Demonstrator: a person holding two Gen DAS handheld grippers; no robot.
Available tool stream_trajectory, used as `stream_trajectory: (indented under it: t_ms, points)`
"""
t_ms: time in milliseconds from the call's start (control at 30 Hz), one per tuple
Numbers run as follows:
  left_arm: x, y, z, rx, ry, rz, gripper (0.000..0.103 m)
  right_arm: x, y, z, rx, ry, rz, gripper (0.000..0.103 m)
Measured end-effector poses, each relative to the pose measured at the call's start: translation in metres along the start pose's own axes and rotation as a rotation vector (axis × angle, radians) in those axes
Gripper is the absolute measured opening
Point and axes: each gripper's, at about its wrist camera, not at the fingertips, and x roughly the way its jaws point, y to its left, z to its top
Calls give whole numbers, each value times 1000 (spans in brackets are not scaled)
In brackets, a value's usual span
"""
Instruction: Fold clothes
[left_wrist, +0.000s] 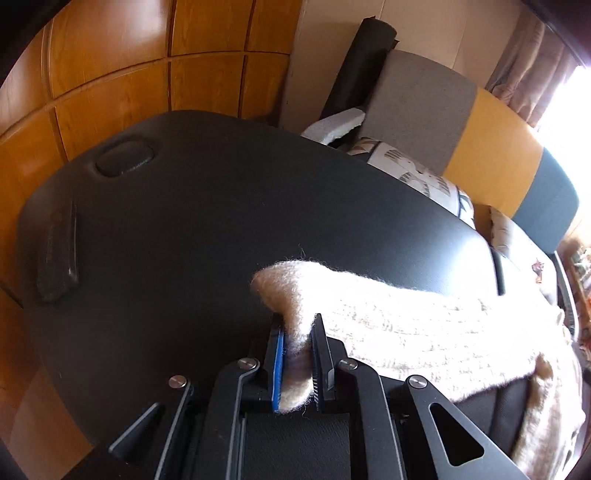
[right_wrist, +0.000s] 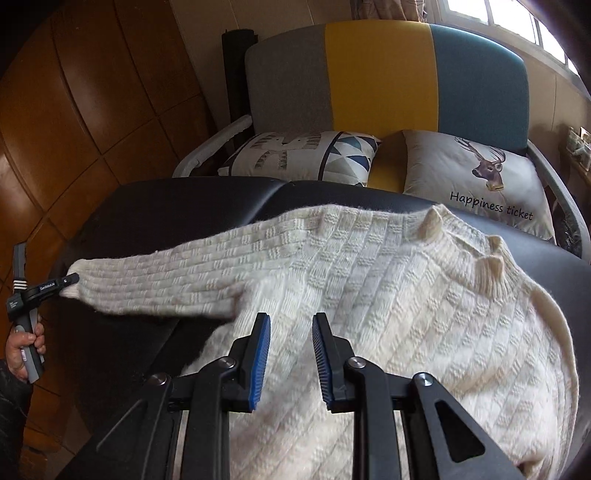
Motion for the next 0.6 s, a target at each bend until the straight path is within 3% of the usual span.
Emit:
stream_trajectory:
  t_ms: [267,433,600]
  points:
    - [-5,-6,3,-17,-57,64,13,103,-20,30,10,178,-64,24]
    - [-5,2,7,-31,-108,120,13,123,-2,46,-102,126,-69,24]
    - [18,11,6,-43,-27,181,13,131,14,51,-200,64,-72,24]
